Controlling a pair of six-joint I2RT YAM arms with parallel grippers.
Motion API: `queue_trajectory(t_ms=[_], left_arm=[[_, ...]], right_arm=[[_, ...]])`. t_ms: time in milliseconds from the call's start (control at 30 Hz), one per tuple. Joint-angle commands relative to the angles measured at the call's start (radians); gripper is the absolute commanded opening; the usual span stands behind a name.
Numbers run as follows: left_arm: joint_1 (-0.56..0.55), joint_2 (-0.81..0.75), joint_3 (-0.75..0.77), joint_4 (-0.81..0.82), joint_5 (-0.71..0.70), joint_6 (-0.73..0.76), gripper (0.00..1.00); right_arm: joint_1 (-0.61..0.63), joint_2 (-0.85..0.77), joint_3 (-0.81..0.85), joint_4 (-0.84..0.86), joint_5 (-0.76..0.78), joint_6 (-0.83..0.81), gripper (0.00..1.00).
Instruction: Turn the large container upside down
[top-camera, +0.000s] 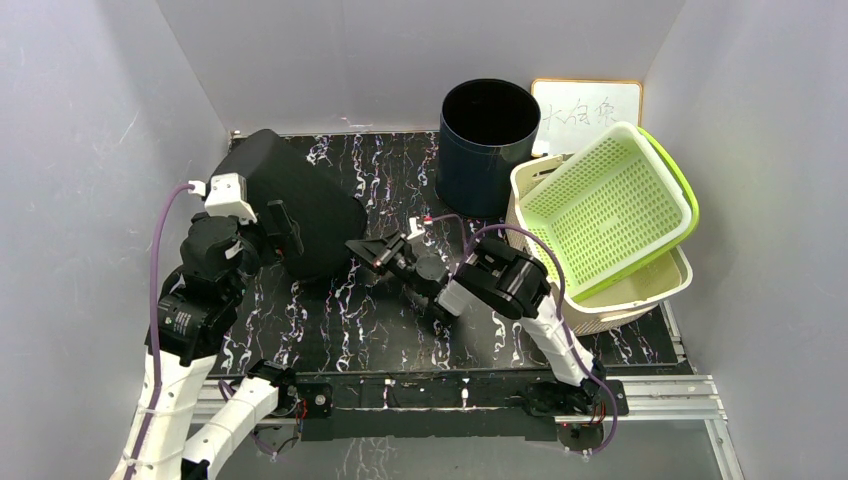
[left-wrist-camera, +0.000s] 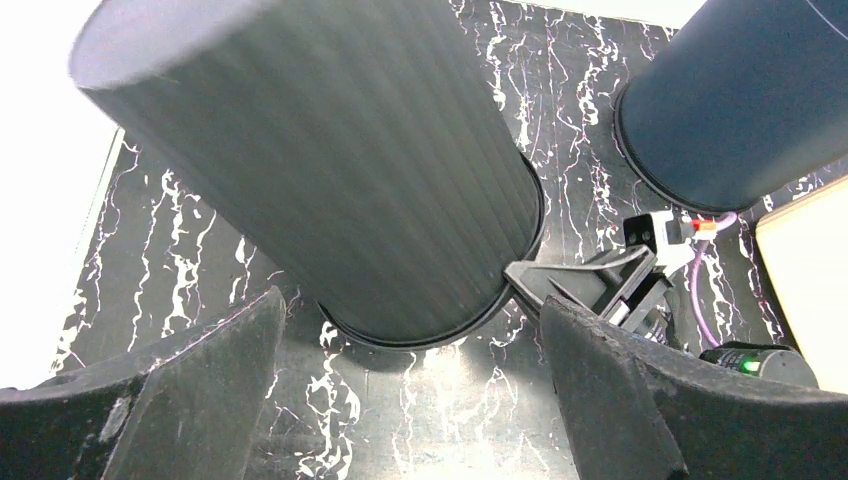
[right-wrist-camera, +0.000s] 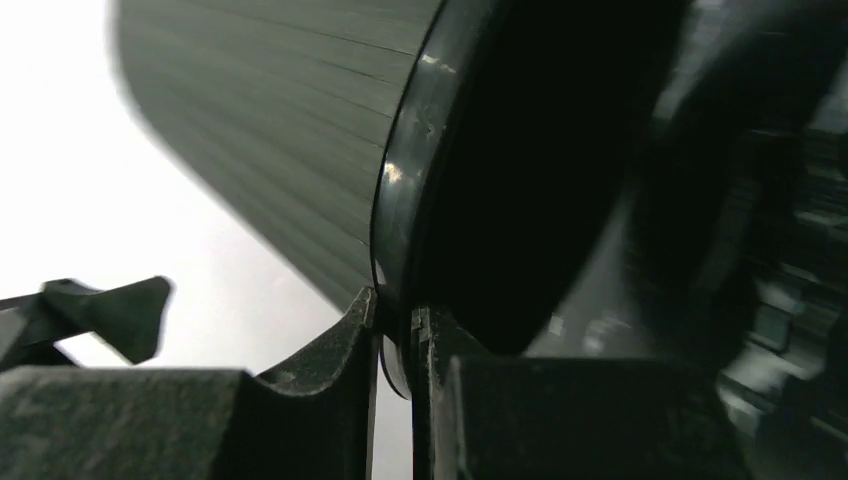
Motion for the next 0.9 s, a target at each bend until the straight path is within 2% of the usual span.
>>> queue_trajectory(t_ms=[0,33,233,500,667,867], left_arm=[[-0.001,-0.010,-0.018,0.004,-0.009,0.010,0.98],[-0.001,-0.010,-0.023,0.009,-0.007,0.008,0.98],[-0.001,-0.005,-0.046,0.024,0.004,-0.003,0.98],[-0.001,-0.013,-0.049,0.016,-0.004,0.000,0.98],[-0.001,-0.014,-0.061,0.019,0.009,-0.006,0.98],[-0.002,-0.025,-0.085,0.023,0.008,-0.011,0.98]], right_arm=[[-0.042,0.030,-0.140,0.332,-0.021,-0.013,0.07],[-0.046,0.025,-0.160,0.333,-0.021,-0.019,0.13],[-0.057,0.013,-0.181,0.308,-0.037,-0.031,0.26],[-0.057,-0.070,-0.212,0.051,-0.019,-0.090,0.47],[-0.057,-0.165,-0.234,-0.221,0.053,-0.127,0.52],[-0.049,-0.273,-0.210,-0.613,0.144,-0.179,0.52]])
